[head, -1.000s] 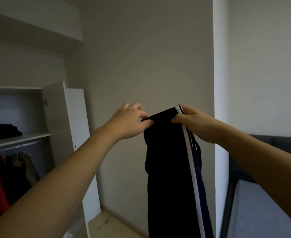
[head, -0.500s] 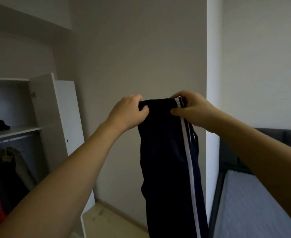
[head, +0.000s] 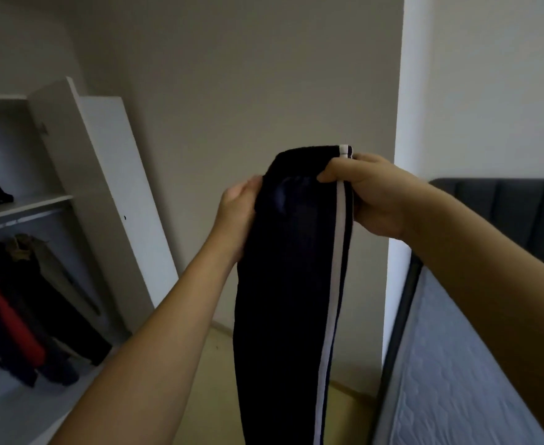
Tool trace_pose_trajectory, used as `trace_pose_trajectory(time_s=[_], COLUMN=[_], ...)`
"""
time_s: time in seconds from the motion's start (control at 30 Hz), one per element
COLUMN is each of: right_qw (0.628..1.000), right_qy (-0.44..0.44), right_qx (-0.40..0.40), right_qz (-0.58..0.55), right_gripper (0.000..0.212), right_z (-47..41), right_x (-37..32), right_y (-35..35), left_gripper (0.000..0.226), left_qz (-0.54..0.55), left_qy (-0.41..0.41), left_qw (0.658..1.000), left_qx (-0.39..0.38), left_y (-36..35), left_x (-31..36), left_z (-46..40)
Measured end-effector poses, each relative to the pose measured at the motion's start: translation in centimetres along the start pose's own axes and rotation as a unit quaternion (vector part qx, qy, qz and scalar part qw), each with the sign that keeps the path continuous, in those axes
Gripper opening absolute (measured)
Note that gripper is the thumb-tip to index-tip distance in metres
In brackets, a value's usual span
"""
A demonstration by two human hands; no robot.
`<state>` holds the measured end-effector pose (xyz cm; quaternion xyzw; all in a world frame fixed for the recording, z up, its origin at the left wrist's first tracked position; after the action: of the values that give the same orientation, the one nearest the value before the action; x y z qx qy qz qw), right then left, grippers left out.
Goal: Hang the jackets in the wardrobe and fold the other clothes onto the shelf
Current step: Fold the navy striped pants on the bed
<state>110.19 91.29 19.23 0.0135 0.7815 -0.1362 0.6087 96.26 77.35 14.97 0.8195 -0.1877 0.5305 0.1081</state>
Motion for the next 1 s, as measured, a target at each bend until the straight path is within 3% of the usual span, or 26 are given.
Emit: trace_pose_trajectory(time_s=[0.1, 0.17, 0.4, 0.53, 0.7, 0.87, 1.0], right_qw=[0.997, 0.99, 0.947, 0.898, 0.83, 0.766, 0.68], right_qy=[-0.056, -0.098, -0.205, -0.246, -0.274, -0.287, -0.286], right_qx=[0.048, 0.085, 0.199, 0.289, 0.409, 0.543, 0.672], right_qz=[-0.027, -0.047, -0.144, -0.22, -0.263, -0.193, -0.064], right_gripper=[0.026, 0.031, 0.022, 0.028, 0.035, 0.027, 0.017], right_z=[1.8, 3.7, 12.6, 19.0, 29.7, 41.3, 49.2], right_x=[2.9, 5.1, 13.4, 20.5, 32.9, 46.1, 57.7], right_y=[3.9, 7.1, 22.7, 34.9, 52.2, 67.9, 76.4], left_gripper=[0.03, 0.03, 0.03, 0.03, 0.027, 0.027, 0.021], left_qz=[-0.237, -0.305, -0.372, -0.419, -0.42, -0.417, -0.433], left_qy=[-0.178, -0.223, -0.151, -0.116, -0.058, -0.048, -0.018], left_qw=[0.955, 0.925, 0.892, 0.846, 0.799, 0.789, 0.771], left_qx=[0.007, -0.037, -0.207, -0.309, -0.426, -0.449, -0.467], left_y=[-1.9, -4.8, -21.4, -34.3, -52.3, -67.7, -71.8], left_x=[-2.5, -4.7, -16.2, -25.0, -40.7, -55.8, -65.4], left_z=[0.0, 1.0, 6.2, 10.6, 20.1, 33.0, 41.9])
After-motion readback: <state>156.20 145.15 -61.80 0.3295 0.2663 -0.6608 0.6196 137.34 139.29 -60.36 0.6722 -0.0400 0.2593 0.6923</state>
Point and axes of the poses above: each hand's wrist, its own z-axis away from the middle knuckle, its own y-axis out of the back of the hand, x = y × z, the point moved 1 cm from there along -z, towards the middle knuckle, and after that the axes turned 1 degree about -z, right-handed, at the moved point
